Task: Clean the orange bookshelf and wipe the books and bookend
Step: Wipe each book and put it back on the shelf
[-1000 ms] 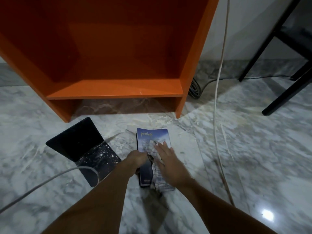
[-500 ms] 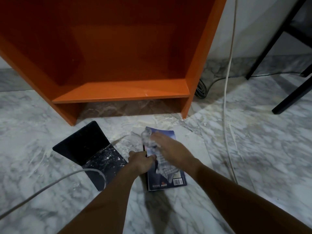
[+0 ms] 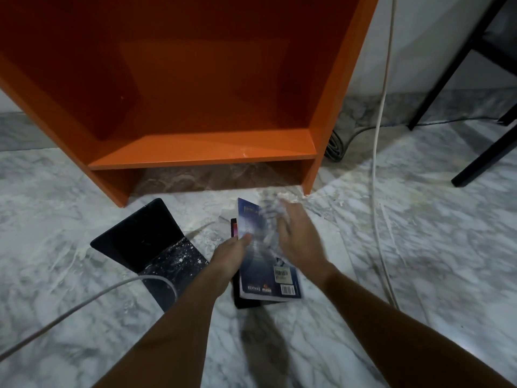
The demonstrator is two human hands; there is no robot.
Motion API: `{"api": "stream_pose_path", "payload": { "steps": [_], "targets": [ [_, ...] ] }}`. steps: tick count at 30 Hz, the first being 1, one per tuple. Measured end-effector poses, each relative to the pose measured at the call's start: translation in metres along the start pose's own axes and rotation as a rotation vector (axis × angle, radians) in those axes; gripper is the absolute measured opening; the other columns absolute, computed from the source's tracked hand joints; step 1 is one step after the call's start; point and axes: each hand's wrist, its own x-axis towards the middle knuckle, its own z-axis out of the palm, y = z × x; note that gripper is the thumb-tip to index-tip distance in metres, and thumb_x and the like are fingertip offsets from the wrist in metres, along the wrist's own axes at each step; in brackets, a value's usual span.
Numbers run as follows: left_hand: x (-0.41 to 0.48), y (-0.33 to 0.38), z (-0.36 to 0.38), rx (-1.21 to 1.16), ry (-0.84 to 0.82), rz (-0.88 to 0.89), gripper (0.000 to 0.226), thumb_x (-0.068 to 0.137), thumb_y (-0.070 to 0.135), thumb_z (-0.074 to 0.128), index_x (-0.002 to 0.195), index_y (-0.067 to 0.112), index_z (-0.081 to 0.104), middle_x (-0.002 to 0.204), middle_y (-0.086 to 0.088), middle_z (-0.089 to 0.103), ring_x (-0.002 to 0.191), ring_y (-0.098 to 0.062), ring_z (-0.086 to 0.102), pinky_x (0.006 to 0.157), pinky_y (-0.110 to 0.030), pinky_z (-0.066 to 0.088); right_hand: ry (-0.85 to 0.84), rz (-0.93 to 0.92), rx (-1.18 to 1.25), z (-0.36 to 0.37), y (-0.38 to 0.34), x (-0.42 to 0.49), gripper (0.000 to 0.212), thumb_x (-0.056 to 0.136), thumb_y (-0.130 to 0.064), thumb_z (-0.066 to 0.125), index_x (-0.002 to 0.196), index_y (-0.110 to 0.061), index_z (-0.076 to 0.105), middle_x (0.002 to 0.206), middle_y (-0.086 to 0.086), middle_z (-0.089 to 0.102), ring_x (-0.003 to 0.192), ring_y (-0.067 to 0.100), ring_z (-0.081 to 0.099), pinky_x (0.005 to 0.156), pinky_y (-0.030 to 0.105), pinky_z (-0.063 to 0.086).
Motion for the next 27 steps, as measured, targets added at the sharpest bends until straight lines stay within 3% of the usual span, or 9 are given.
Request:
{"api": "stream_pose_path", "payload": {
  "steps": [4,7,10,14,16,18,22,25,27],
  "targets": [
    [0.000,0.004,-0.008,-0.108,0.040,-0.014,0.032,0.098,0.029,0.045,0.104,0.011,0.070,0.110,-0.016,0.072,0.099,-0.031,0.067,0.097,-0.049,0.053,-0.121,-0.270,-0.195,0.030,-0.012,-0.043,0.042,0.093,-0.025,0.054,0.134,-0.020,0.055,0.117,0.001,0.059,0.102,0.017,0.055,0.081,0.026,0.045],
    [-0.007,0.002,-0.013,-0.083,0.022,0.016,0.040,0.096,0.048,0.054,0.120,0.017,0.065,0.128,-0.012,0.065,0.114,-0.033,0.062,0.102,-0.051,0.048,-0.132,0.129,-0.270,0.022,0.014,-0.045,0.042,0.099,-0.028,0.049,0.141,-0.026,0.048,0.120,0.001,0.055,0.103,0.016,0.053,0.083,0.026,0.044],
    [-0.015,0.009,-0.019,-0.223,-0.011,0.000,0.037,0.092,0.048,0.063,0.110,0.016,0.070,0.107,-0.015,0.074,0.094,-0.037,0.072,0.089,-0.053,0.056,0.005,0.442,-0.134,0.001,0.033,-0.036,0.034,0.100,-0.027,0.047,0.132,-0.021,0.056,0.116,0.003,0.059,0.105,0.018,0.057,0.082,0.026,0.041],
    [-0.027,0.029,-0.023,-0.333,-0.066,-0.024,0.040,0.090,0.049,0.065,0.105,0.014,0.071,0.091,-0.016,0.077,0.081,-0.037,0.073,0.074,-0.048,0.059,0.032,0.798,0.509,-0.014,0.014,-0.015,0.032,0.099,-0.035,0.052,0.105,-0.009,0.070,0.098,0.007,0.073,0.101,0.030,0.069,0.082,0.030,0.050],
    [-0.033,0.041,-0.022,-0.336,-0.090,-0.017,0.042,0.089,0.053,0.065,0.104,0.015,0.071,0.091,-0.016,0.077,0.082,-0.037,0.073,0.077,-0.049,0.059,-0.192,0.877,1.084,-0.020,-0.004,-0.012,0.057,0.095,-0.059,0.050,0.121,-0.010,0.068,0.115,0.016,0.071,0.110,0.037,0.066,0.099,0.046,0.049],
    [-0.036,0.050,-0.023,-0.295,-0.077,0.001,0.041,0.090,0.054,0.062,0.102,0.016,0.071,0.092,-0.014,0.077,0.082,-0.035,0.073,0.081,-0.047,0.059,-0.290,0.805,1.284,-0.028,-0.019,-0.007,0.059,0.095,-0.060,0.049,0.131,-0.014,0.061,0.125,0.019,0.066,0.114,0.038,0.063,0.104,0.055,0.045],
    [-0.028,0.056,-0.022,-0.024,0.129,0.084,0.043,0.093,0.057,0.054,0.114,0.021,0.064,0.126,-0.014,0.062,0.108,-0.034,0.063,0.097,-0.045,0.051,-0.216,0.679,1.036,-0.039,-0.037,0.005,0.033,0.093,-0.022,0.062,0.124,-0.010,0.061,0.106,0.012,0.075,0.092,0.029,0.073,0.078,0.038,0.058],
    [-0.033,0.069,-0.021,0.174,0.427,0.187,0.049,0.089,0.058,0.058,0.126,0.027,0.054,0.146,-0.013,0.029,0.133,-0.034,0.033,0.108,-0.043,0.036,-0.108,0.460,0.708,-0.037,-0.048,0.011,0.022,0.093,-0.016,0.064,0.115,-0.015,0.066,0.104,0.000,0.075,0.086,0.010,0.073,0.068,0.020,0.054],
    [-0.043,0.081,-0.020,0.176,0.485,0.312,0.060,0.082,0.074,0.055,0.119,0.027,0.057,0.143,-0.009,0.032,0.134,-0.031,0.030,0.108,-0.045,0.033,-0.018,0.311,0.498,-0.030,-0.062,0.009,0.014,0.092,-0.016,0.064,0.102,-0.025,0.067,0.095,-0.007,0.073,0.081,0.002,0.068,0.065,0.016,0.050]
  ]
}}
